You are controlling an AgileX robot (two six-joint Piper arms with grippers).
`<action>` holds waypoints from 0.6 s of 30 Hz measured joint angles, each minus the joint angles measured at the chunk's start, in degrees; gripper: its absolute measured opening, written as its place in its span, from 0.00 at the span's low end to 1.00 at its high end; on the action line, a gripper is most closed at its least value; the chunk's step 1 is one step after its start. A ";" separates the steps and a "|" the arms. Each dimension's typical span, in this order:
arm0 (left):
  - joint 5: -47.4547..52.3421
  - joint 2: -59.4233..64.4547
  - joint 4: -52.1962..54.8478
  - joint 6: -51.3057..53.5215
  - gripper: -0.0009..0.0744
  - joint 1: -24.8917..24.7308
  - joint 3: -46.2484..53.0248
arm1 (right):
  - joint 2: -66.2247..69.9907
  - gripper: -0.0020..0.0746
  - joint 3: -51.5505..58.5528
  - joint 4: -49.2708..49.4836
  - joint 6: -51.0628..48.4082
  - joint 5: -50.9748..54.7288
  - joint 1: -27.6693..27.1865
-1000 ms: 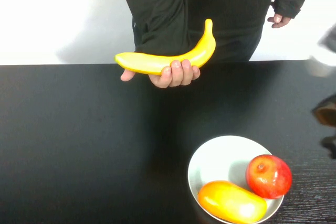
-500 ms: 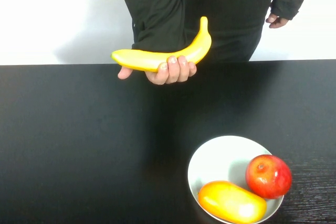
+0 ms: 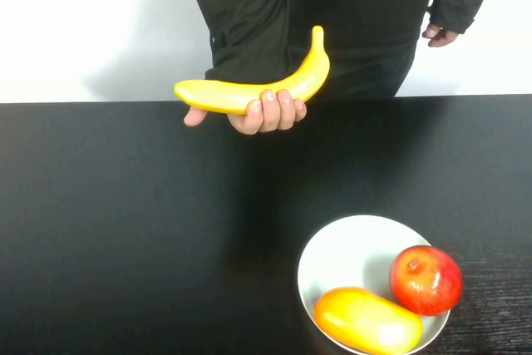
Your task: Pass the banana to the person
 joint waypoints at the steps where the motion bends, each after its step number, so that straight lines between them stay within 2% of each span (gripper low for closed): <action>1: 0.00 0.00 0.00 0.00 0.01 0.00 0.00 | -0.13 0.02 0.00 0.24 0.09 -0.11 -0.10; 8: 0.00 0.00 0.00 0.00 0.01 0.00 0.00 | -0.28 0.01 0.13 0.63 1.14 -0.25 -0.10; 14: 0.00 0.00 0.00 0.00 0.01 0.00 0.00 | -0.28 0.01 0.13 -11.24 13.63 7.74 -0.10; 18: 0.00 0.00 0.00 0.00 0.01 0.00 0.00 | -0.28 0.01 0.25 -10.50 5.74 10.50 -0.10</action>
